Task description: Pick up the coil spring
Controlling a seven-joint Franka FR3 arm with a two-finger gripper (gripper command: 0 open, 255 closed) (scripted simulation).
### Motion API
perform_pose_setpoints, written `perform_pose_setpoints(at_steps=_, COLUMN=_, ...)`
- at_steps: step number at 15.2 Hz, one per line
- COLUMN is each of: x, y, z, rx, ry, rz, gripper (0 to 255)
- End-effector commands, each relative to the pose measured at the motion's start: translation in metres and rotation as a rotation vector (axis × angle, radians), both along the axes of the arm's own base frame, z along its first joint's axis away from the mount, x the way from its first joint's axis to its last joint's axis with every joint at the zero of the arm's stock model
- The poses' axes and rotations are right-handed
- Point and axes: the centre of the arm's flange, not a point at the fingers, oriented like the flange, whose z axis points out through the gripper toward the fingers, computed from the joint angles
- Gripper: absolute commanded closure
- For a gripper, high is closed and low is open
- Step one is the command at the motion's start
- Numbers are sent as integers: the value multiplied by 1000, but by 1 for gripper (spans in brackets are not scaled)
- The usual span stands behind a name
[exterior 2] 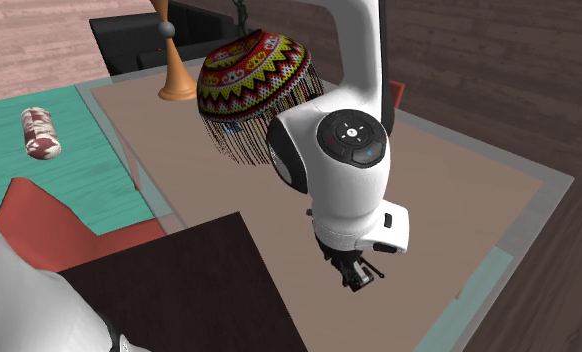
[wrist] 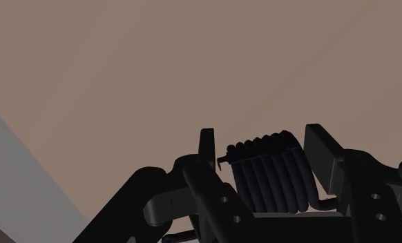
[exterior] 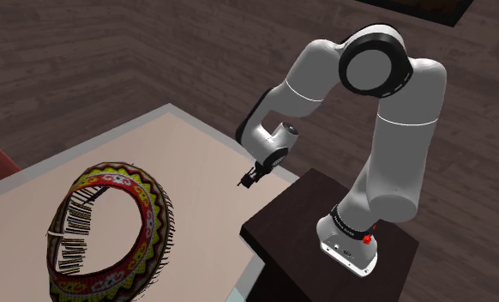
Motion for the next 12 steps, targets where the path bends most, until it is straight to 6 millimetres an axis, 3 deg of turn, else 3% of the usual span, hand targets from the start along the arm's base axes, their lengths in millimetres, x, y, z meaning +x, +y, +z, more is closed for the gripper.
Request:
perform_pose_setpoints(at_steps=1, x=0, y=0, z=10, rx=0, ry=0, rz=0, gripper=255)
perform_pose_setpoints(at_steps=12, x=0, y=0, z=68, rx=0, ry=0, rz=0, gripper=255)
